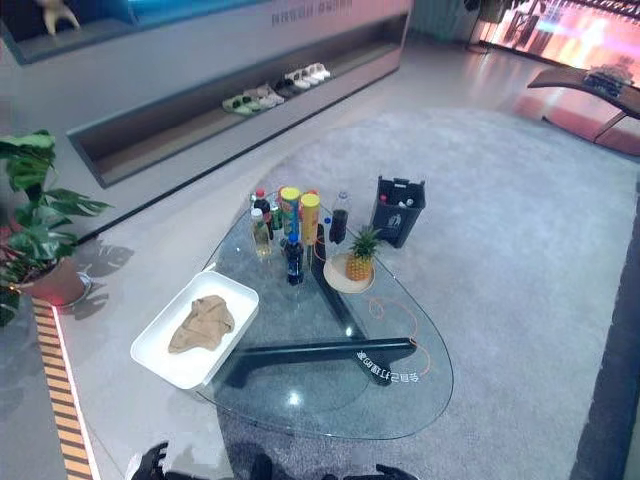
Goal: Wipe the table with a cloth and put it in the basket.
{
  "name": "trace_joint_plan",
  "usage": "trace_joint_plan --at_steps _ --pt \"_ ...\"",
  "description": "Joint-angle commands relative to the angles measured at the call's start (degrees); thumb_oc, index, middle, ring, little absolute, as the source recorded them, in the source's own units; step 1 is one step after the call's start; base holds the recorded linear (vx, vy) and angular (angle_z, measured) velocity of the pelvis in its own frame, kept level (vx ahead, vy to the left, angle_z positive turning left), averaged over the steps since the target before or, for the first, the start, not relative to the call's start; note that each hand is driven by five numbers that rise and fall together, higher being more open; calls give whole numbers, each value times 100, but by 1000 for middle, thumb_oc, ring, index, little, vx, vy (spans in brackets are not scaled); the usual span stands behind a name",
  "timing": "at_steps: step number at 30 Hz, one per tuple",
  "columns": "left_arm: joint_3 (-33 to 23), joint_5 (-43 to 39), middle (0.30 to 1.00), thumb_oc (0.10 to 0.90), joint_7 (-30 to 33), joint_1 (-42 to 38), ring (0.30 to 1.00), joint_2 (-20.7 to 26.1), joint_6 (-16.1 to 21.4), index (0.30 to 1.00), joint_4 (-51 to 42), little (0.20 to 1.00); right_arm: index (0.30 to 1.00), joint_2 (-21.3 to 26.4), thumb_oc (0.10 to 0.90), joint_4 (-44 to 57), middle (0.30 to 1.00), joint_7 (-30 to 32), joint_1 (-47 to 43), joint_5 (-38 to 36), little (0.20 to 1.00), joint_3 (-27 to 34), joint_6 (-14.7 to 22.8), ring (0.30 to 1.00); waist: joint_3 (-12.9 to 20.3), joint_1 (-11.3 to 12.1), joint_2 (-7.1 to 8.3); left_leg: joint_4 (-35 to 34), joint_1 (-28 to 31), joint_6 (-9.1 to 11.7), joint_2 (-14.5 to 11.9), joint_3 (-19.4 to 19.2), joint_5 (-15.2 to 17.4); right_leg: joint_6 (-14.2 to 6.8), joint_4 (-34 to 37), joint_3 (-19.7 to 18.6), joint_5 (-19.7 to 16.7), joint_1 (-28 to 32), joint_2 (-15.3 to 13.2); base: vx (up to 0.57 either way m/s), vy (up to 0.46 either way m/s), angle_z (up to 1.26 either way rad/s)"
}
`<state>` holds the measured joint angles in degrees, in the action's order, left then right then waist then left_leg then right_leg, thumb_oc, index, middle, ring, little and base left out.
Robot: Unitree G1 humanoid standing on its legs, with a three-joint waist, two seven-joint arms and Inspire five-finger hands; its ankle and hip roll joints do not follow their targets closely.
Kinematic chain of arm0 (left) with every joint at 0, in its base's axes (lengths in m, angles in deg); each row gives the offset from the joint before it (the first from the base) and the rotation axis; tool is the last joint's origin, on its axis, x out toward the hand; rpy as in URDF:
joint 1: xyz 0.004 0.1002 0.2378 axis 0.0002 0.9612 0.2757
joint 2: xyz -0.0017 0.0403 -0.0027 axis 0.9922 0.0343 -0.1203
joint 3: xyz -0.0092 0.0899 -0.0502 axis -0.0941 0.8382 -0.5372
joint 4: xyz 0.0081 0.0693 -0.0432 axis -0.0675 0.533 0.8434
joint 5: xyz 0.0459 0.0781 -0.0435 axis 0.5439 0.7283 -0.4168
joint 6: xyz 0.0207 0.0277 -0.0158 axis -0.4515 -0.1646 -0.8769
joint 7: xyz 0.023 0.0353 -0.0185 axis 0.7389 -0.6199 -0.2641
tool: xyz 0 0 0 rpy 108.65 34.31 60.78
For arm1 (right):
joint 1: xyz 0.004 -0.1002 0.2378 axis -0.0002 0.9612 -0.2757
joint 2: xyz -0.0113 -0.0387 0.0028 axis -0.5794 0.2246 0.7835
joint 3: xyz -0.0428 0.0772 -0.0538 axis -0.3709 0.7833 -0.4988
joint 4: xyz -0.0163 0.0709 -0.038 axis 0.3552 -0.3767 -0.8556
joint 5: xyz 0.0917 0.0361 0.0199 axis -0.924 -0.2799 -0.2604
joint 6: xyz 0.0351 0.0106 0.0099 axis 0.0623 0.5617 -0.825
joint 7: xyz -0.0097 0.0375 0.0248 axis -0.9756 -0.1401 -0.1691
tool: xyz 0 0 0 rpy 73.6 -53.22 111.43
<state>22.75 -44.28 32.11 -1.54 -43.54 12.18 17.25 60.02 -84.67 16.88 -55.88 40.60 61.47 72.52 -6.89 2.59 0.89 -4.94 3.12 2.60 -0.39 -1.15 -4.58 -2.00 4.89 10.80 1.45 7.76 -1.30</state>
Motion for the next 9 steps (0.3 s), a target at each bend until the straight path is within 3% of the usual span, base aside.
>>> trace_joint_plan --at_steps 1,9 --pt "66 35 900 800 16 -430 900 -3 289 900 125 900 900 -27 800 -198 900 8 -75 -216 900 44 59 900 0 -37 38 105 240 105 -208 -134 482 -329 -314 -59 -35 -124 -328 0 0 0" --pt "-14 -122 900 800 -183 -459 900 -12 119 900 299 900 900 -65 800 -545 900 -8 -99 -327 900 170 62 900 104 -63 -21 50 299 82 -201 -142 504 -321 -214 -101 -54 -73 -311 5 -5 -5"
